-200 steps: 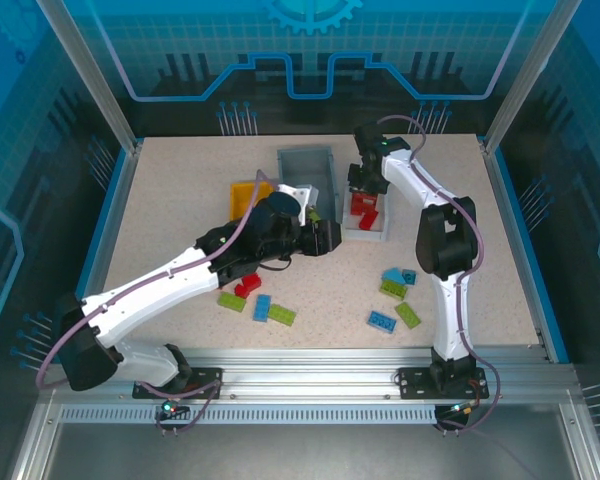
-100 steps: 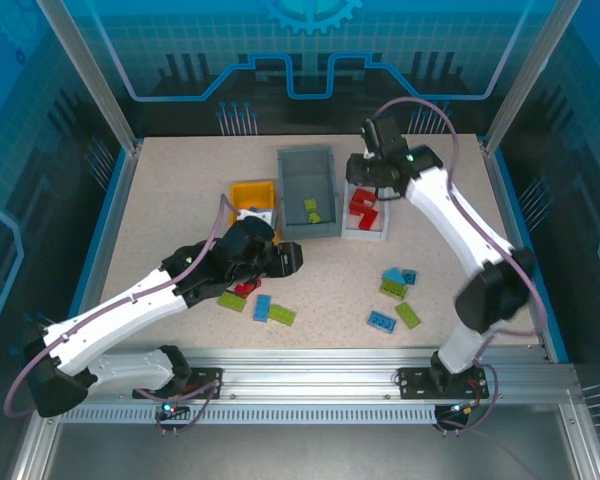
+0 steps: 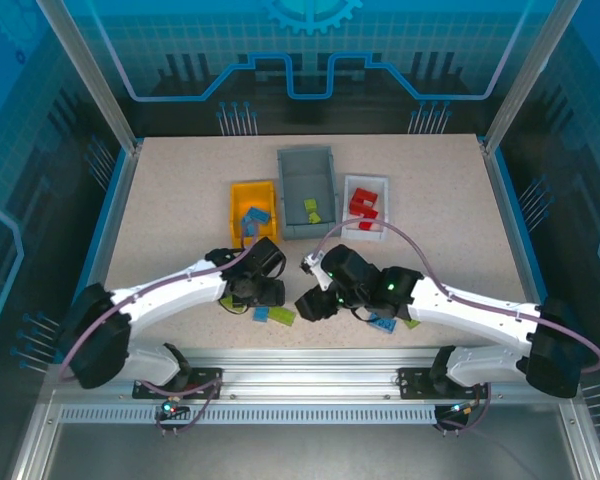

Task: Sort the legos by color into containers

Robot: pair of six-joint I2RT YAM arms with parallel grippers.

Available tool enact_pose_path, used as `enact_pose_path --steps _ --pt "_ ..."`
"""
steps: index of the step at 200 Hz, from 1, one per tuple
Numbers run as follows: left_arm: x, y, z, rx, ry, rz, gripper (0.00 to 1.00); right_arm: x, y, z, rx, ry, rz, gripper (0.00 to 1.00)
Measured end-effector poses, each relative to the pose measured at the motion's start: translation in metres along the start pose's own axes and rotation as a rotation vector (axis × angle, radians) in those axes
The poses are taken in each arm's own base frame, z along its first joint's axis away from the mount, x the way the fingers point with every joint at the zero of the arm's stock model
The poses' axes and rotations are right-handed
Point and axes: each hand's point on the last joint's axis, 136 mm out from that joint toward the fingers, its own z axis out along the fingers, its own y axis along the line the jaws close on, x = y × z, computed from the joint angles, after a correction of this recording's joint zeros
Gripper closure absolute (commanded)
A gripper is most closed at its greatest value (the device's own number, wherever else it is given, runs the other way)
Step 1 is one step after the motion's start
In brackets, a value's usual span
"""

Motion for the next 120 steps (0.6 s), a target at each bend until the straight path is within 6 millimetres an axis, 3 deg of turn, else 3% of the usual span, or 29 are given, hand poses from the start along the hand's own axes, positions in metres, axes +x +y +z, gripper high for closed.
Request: enact_pose_path --steps 50,120 --pt "0.001 0.009 0.023 -0.064 0.075 0.024 0.35 -0.014 0.015 -0.015 -0.058 -0.084 0.008 0.41" --pt "0.002 0.011 0.037 -0.087 0.105 0.049 0.57 -0.018 0.02 -0.015 -0.073 -0.102 0.027 0.42"
